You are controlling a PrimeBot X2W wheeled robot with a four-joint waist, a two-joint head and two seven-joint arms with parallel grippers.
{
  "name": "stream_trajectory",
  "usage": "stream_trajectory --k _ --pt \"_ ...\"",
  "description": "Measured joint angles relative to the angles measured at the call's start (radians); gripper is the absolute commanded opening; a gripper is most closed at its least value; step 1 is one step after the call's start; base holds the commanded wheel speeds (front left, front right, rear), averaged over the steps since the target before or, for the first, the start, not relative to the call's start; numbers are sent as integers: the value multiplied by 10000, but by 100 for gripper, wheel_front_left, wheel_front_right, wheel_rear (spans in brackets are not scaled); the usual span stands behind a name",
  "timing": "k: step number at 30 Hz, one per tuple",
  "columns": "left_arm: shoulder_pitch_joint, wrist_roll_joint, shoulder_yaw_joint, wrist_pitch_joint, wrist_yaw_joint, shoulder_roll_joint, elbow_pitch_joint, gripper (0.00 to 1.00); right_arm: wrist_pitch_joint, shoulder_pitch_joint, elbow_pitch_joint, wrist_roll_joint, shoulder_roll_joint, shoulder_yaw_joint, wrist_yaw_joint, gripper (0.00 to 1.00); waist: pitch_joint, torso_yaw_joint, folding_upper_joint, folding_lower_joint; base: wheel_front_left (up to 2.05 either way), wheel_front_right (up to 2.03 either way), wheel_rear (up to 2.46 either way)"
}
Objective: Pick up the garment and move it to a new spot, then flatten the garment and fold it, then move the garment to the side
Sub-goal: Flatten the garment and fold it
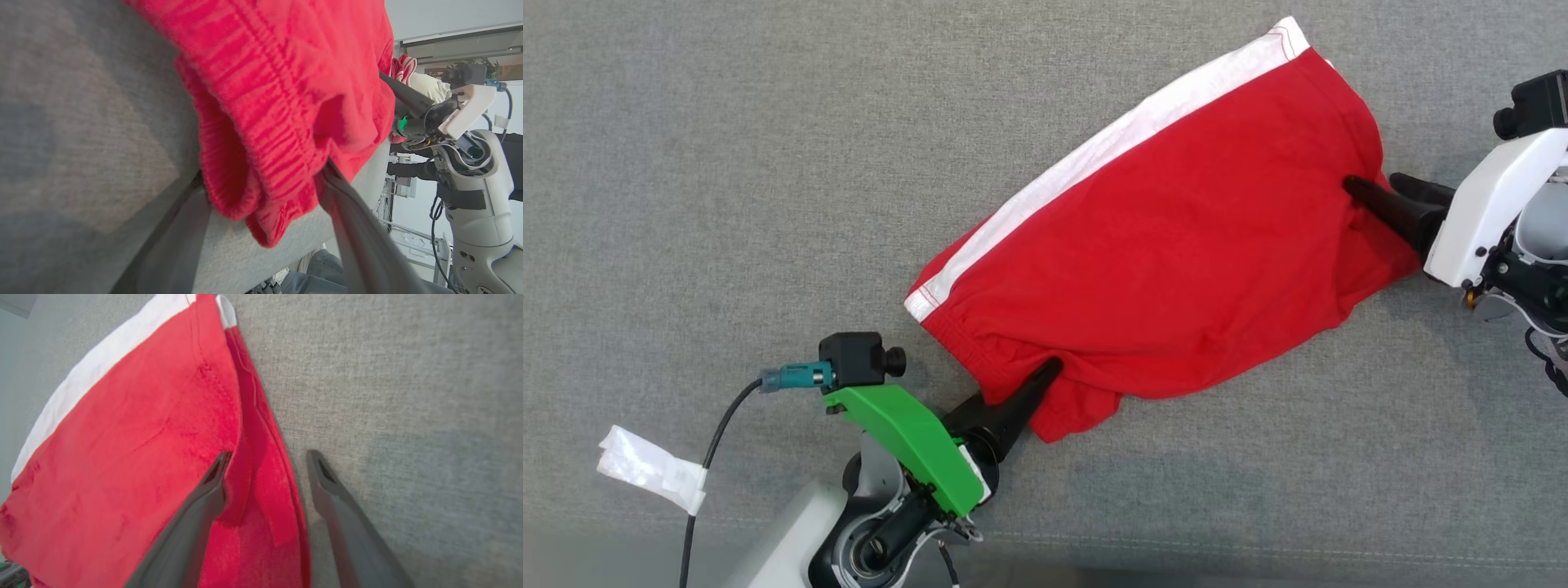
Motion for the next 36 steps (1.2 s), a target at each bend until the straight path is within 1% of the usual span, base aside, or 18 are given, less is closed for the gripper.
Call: stream_trajectory --k 1,3,4,5,6,7,11,15,18,19,23,25,30,33,36 --pt "-4 0 -35 54 0 2 -2 100 25 0 2 96 12 -8 17 0 3 16 0 0 0 0 0" --pt "-37 -2 -115 165 0 0 -8 100 115 -7 77 259 27 -58 29 0 -7 34 0 0 0 0 0" --pt "-46 -8 -161 244 0 0 -12 86 150 -7 148 347 113 -46 107 0 -26 36 1 0 0 0 0" --pt "-44 -65 -205 324 0 -6 -15 45 188 -7 182 428 251 -38 153 0 -56 34 0 0 0 0 0" --pt "-42 -111 -232 395 0 -13 -15 27 209 -5 207 502 309 -40 176 0 -91 27 0 0 0 0 0" --pt "-37 -169 -238 462 0 -19 -15 0 219 3 249 581 337 -44 184 0 -130 14 0 0 0 0 0" --pt "3 -255 -309 817 0 138 59 0 222 212 309 1060 616 -188 280 0 -314 -73 1 0 0 0 0" --pt "67 -424 -144 1143 -75 677 -31 0 221 667 196 1367 731 -244 435 0 -492 -270 0 0 0 0 0" --pt "68 -732 111 1540 -94 1329 -230 0 201 958 100 1457 763 -276 441 0 -609 -486 0 0 0 0 0" --pt "67 -777 165 1691 -127 1563 -282 0 171 1095 69 1501 771 -311 497 0 -647 -565 0 0 0 0 0" --pt "58 -784 393 2324 -163 2543 -399 0 -82 1747 -153 1889 899 -500 541 0 -808 -890 0 0 0 0 0" --pt "48 -823 447 2637 -163 2936 -456 0 -263 2130 -311 2065 1028 -579 600 0 -880 -1055 0 1 0 0 0" --pt "45 -980 451 3313 -163 3423 -608 0 -671 2918 -756 2217 1436 -610 616 0 -980 -1470 0 0 0 0 0" --pt "34 -1041 449 3616 -163 3662 -690 0 -863 3232 -989 2362 1718 -516 698 0 -978 -1713 0 0 0 0 0" --pt "-39 -1043 422 3902 -163 3923 -750 0 -1024 3526 -1112 2359 1760 -447 748 0 -953 -1932 0 0 0 0 0"
